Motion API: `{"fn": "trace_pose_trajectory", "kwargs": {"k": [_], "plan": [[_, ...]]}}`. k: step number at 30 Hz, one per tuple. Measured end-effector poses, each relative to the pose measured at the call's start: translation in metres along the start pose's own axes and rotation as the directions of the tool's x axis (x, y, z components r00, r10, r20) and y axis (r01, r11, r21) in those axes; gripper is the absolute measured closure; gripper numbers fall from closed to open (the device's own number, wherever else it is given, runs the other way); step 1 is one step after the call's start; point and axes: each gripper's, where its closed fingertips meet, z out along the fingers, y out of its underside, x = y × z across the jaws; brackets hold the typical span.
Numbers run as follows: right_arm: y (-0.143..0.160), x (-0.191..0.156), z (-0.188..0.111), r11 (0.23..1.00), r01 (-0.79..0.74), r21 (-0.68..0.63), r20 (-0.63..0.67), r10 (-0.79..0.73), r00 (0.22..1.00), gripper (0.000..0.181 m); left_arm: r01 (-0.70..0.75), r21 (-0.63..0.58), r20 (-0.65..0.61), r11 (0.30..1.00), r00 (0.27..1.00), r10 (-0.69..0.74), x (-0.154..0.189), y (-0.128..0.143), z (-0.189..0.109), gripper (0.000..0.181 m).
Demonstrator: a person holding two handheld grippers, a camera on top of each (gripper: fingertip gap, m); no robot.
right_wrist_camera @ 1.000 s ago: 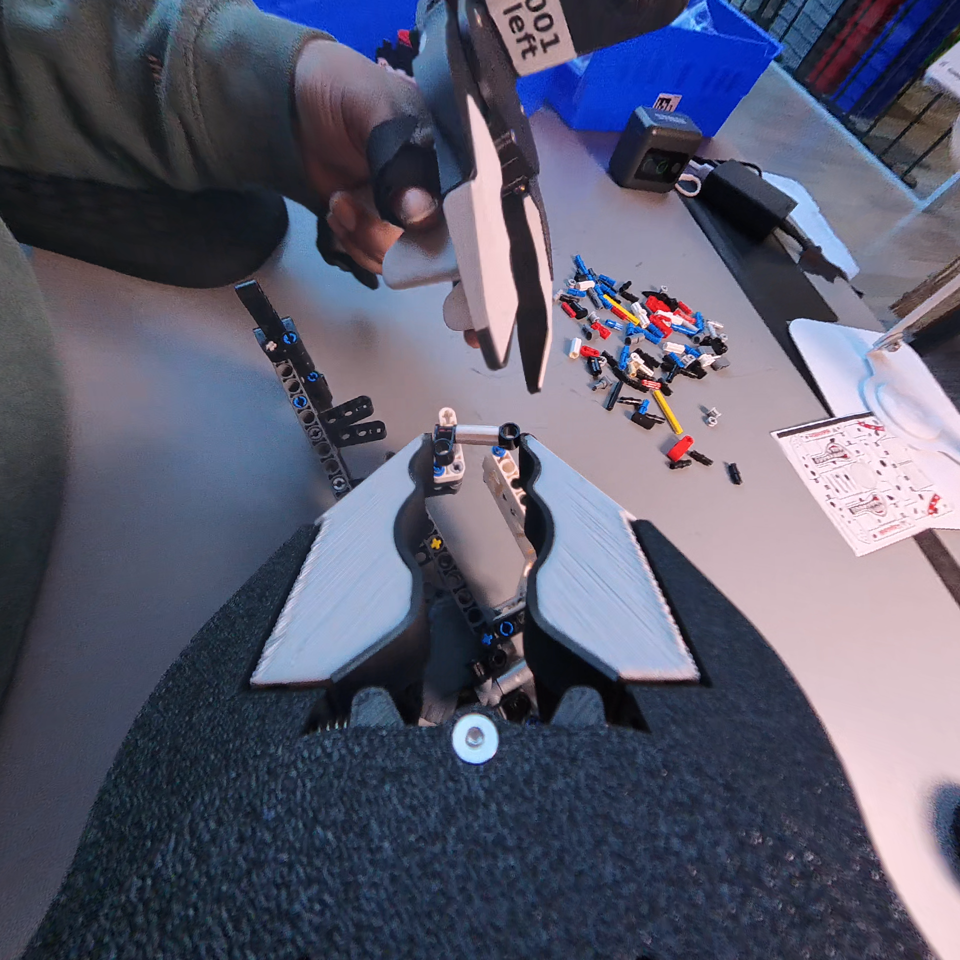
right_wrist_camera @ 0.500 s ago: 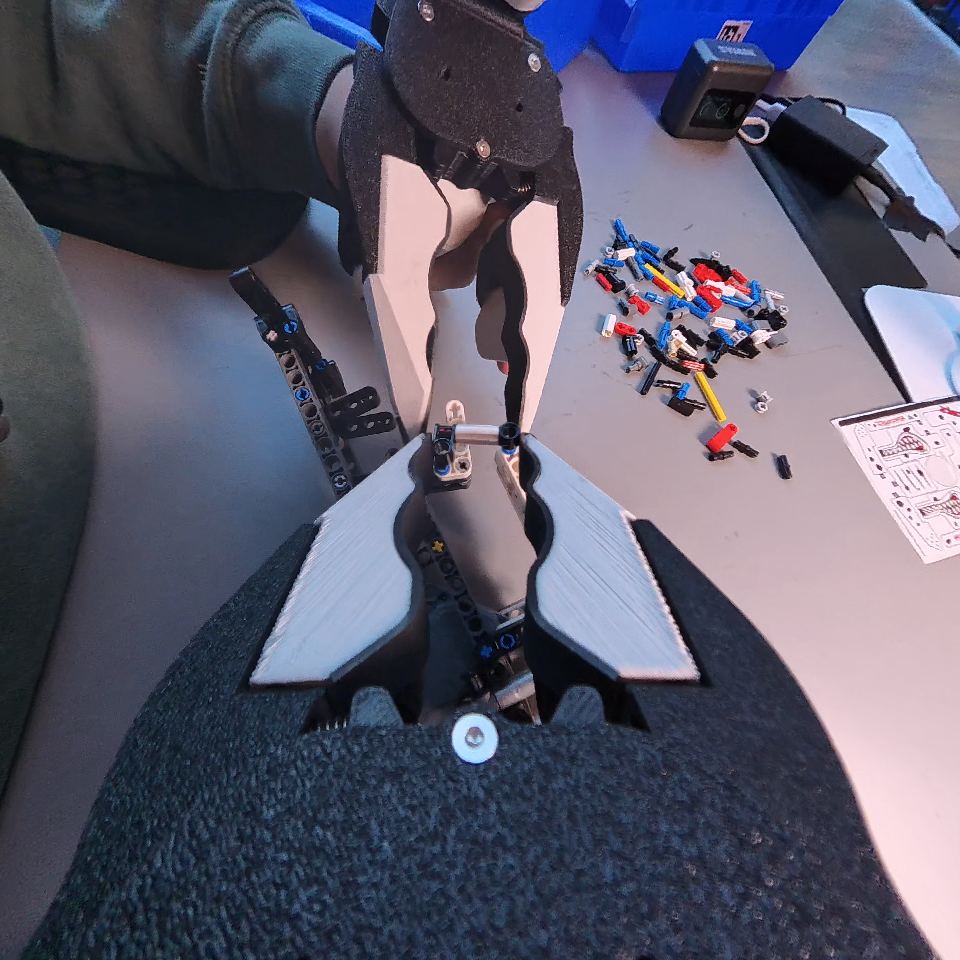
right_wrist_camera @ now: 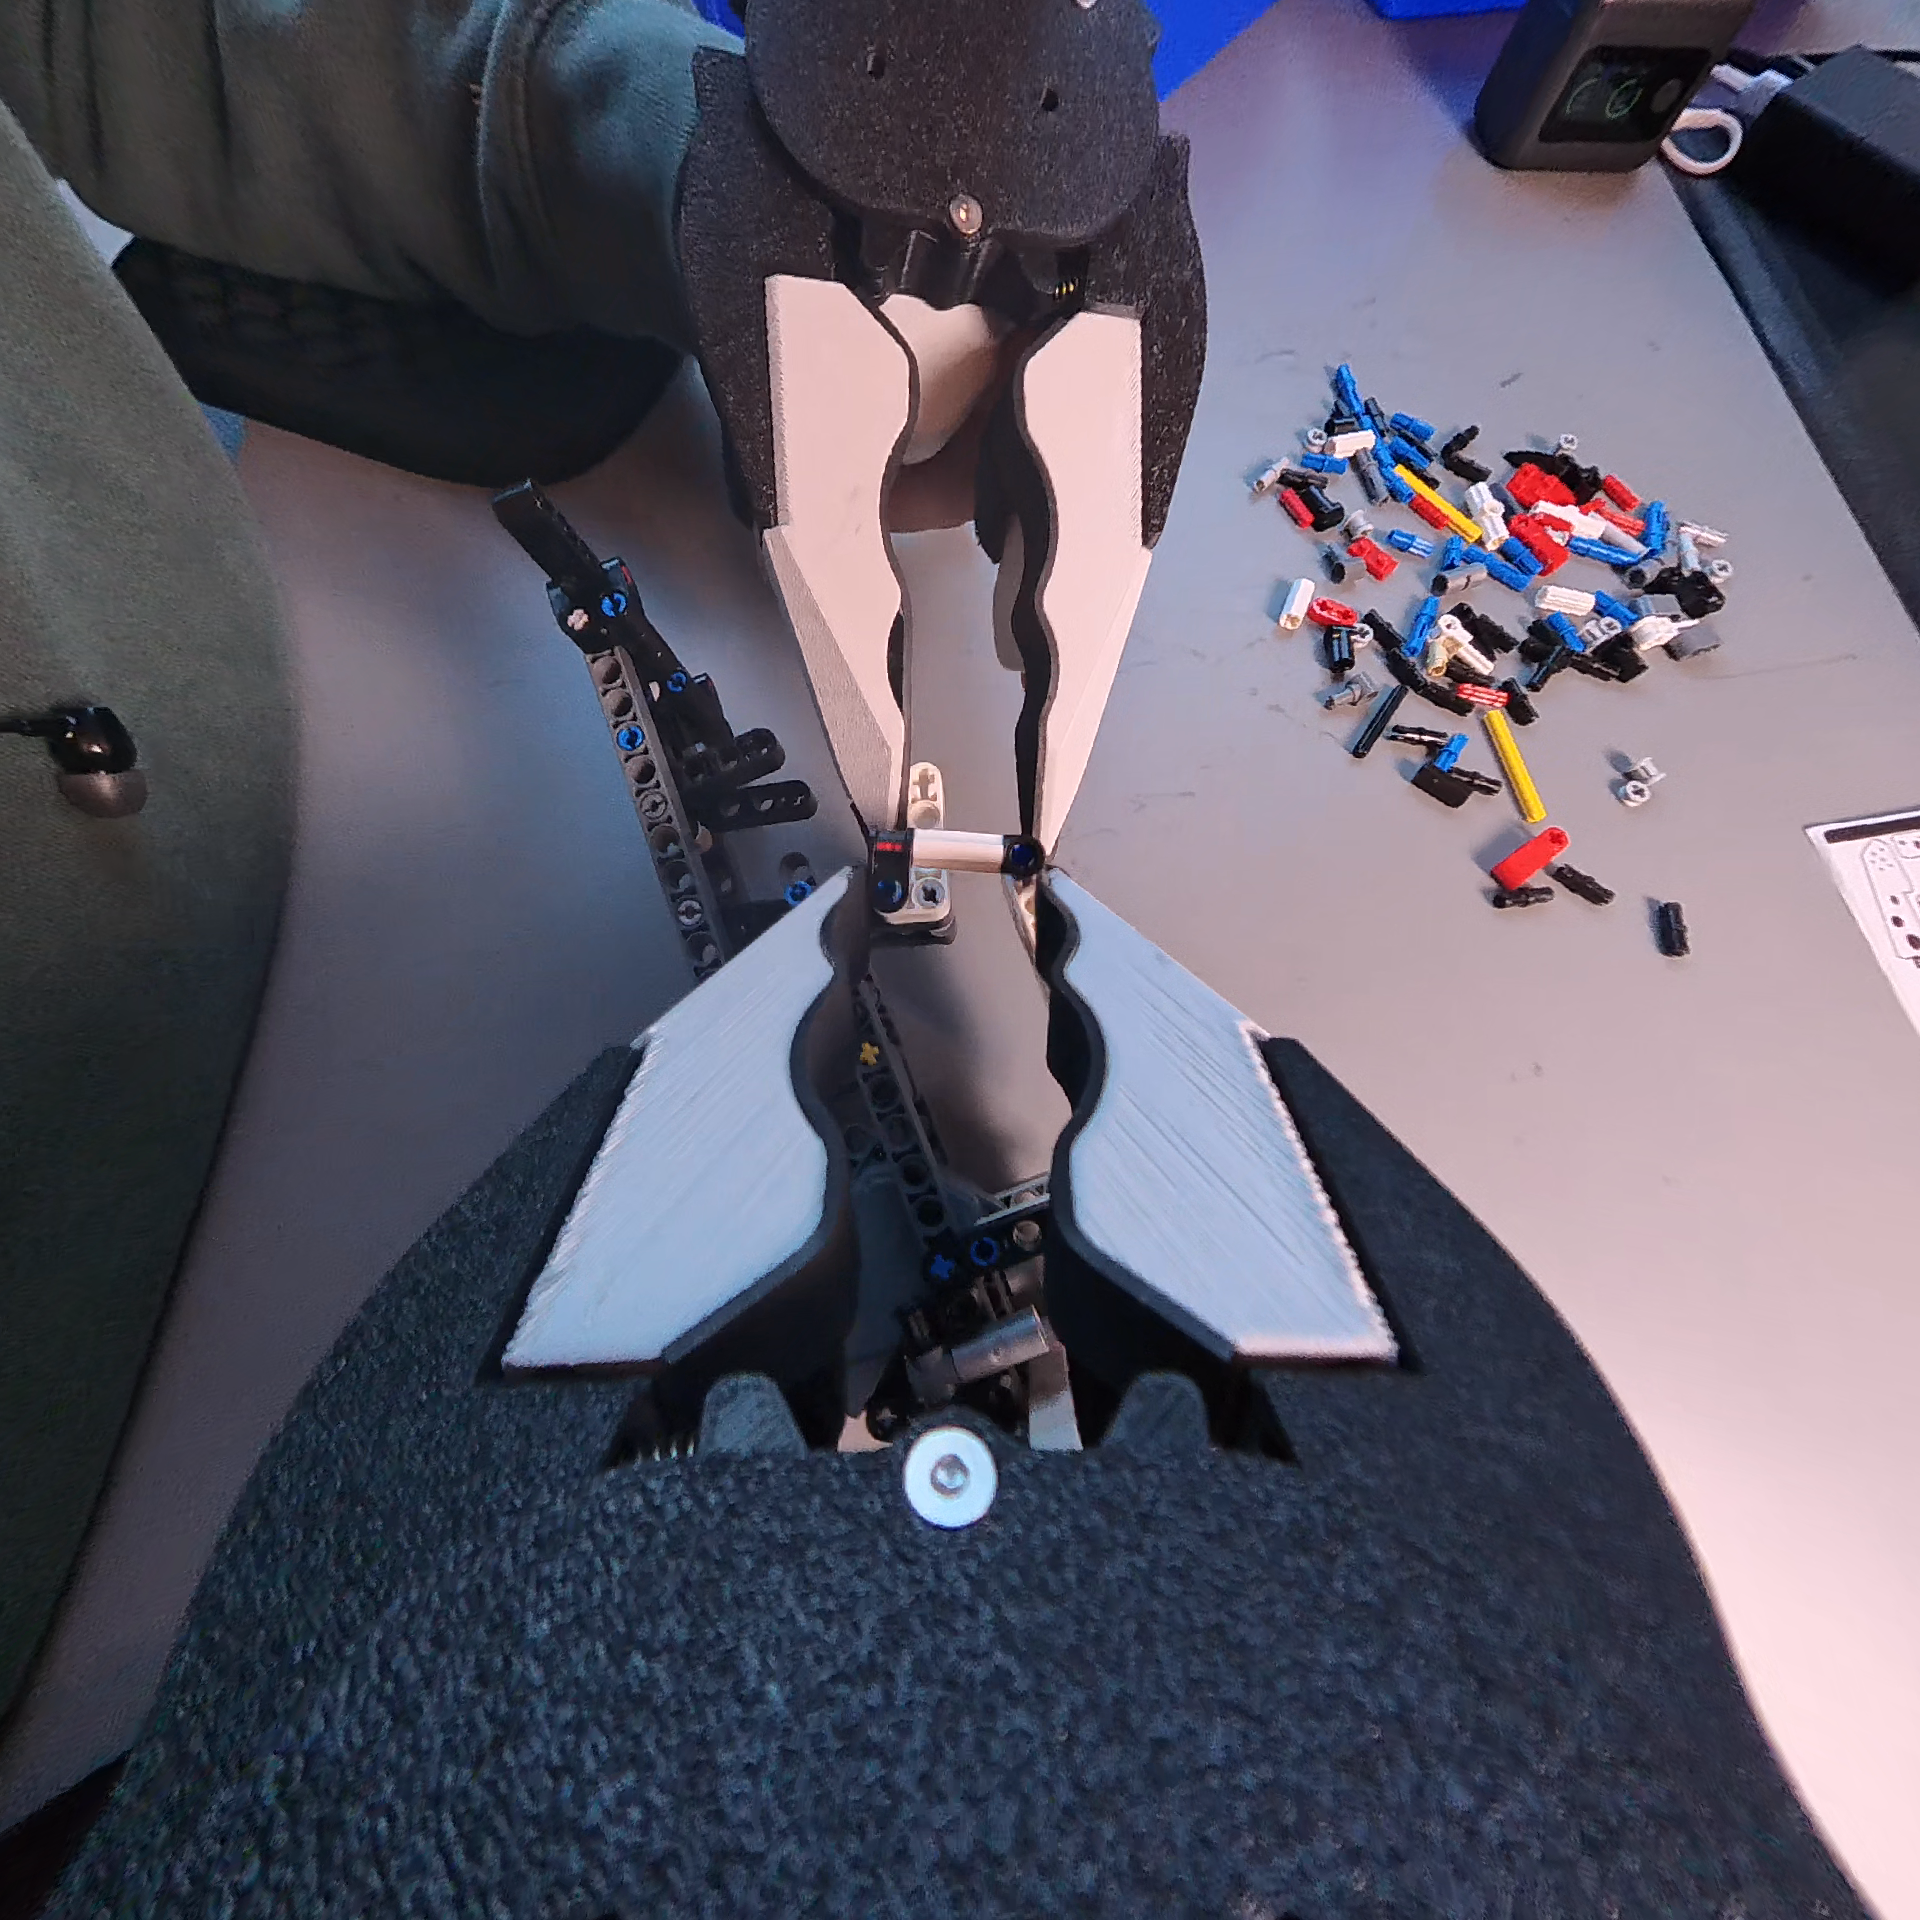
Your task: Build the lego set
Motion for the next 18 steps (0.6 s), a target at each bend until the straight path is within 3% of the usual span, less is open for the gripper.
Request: {"fn": "trace_pose_trajectory", "kwargs": {"k": [18], "plan": [[0.0016,-0.0033,-0.0004,1.0,0.013,-0.02,-0.002,-0.013,1.0,0.157,0.004,0.02,-0.001,1.0,1.0,-0.004,0.0003,-0.0022,-0.0005,0.154]]}}
